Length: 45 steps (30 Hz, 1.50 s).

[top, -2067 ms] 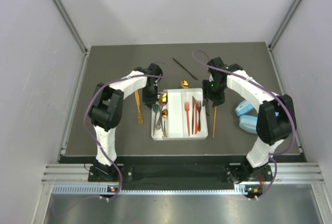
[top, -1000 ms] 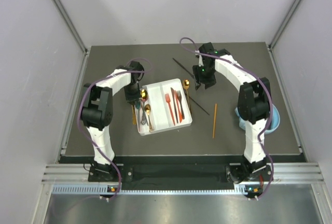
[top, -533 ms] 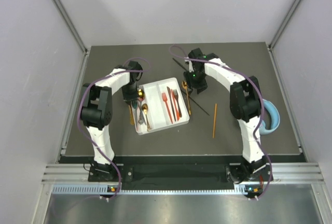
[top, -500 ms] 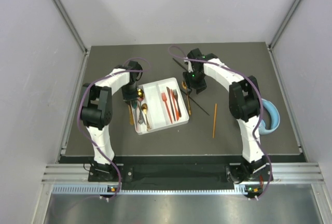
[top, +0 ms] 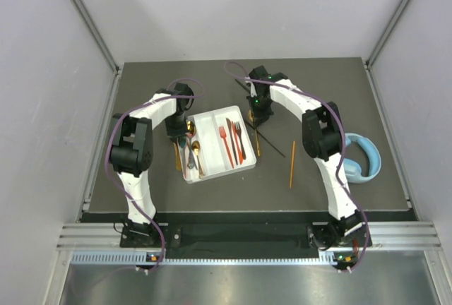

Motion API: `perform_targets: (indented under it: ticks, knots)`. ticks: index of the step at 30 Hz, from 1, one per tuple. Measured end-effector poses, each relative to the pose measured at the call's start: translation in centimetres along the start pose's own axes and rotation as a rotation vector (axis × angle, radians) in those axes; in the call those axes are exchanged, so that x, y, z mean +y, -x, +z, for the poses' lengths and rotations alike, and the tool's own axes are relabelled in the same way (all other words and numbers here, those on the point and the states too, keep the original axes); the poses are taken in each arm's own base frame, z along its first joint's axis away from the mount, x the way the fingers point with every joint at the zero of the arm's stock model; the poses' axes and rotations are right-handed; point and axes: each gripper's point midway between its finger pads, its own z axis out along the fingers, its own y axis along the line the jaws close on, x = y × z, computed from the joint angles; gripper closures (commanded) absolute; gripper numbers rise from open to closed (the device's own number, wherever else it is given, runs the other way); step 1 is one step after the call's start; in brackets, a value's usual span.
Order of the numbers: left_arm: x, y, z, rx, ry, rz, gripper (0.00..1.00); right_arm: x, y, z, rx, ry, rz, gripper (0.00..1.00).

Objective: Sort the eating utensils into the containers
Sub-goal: Pick up the spoon from the center of the board.

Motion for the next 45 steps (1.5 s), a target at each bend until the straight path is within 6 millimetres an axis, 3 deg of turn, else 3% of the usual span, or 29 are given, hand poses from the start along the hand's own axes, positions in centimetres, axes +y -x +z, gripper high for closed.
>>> perform_targets:
  ticks: [2,5,11,12,13,21,25,27,31,36,39,42,45]
  knots:
    - [0.0,0.0,0.0,0.000,0.000,0.000,0.84,0.0,0.0,0.4,0.006,-0.002,0.009,1.00]
    - [0.0,0.0,0.0,0.000,0.000,0.000,0.84,-0.1,0.0,0.4,0.007,-0.007,0.008,0.87]
    - [0.0,0.0,0.0,0.000,0.000,0.001,0.84,-0.2,-0.3,0.7,0.018,-0.008,0.000,0.80]
    - [0.0,0.0,0.0,-0.001,0.000,0.001,0.84,-0.1,-0.3,0.7,0.018,-0.008,0.000,0.86]
    - [0.0,0.0,0.0,-0.001,-0.001,0.001,0.84,-0.1,-0.3,0.7,0.019,-0.004,-0.002,1.00]
    - [0.0,0.0,0.0,0.000,-0.002,0.003,0.82,-0.2,-0.3,0.6,0.007,-0.009,-0.012,1.00]
    - [0.1,0.0,0.1,0.000,0.000,0.003,0.75,-0.6,-0.2,0.3,-0.005,-0.039,-0.016,1.00]
    - [0.2,0.1,0.0,0.000,-0.005,0.000,0.67,-0.6,0.0,-0.3,-0.011,-0.049,-0.016,1.00]
    - [-0.4,0.9,-0.1,-0.038,-0.077,-0.015,0.62,0.2,2.3,-3.0,-0.083,-0.037,-0.023,1.00]
    - [-1.9,2.2,-1.5,-0.097,-0.195,-0.031,0.65,2.4,5.3,-8.9,-0.213,0.031,-0.030,1.00]
    - [-2.4,3.6,-2.3,-0.133,-0.256,-0.071,0.65,4.6,5.9,-11.6,-0.261,0.114,-0.048,1.00]
    - [-2.8,5.0,-3.5,-0.155,-0.318,-0.119,0.64,7.8,5.0,-12.3,-0.253,0.188,-0.092,1.00]
    - [-3.2,7.5,-5.6,-0.220,-0.377,-0.158,0.64,12.8,3.0,-11.9,-0.214,0.293,-0.169,1.00]
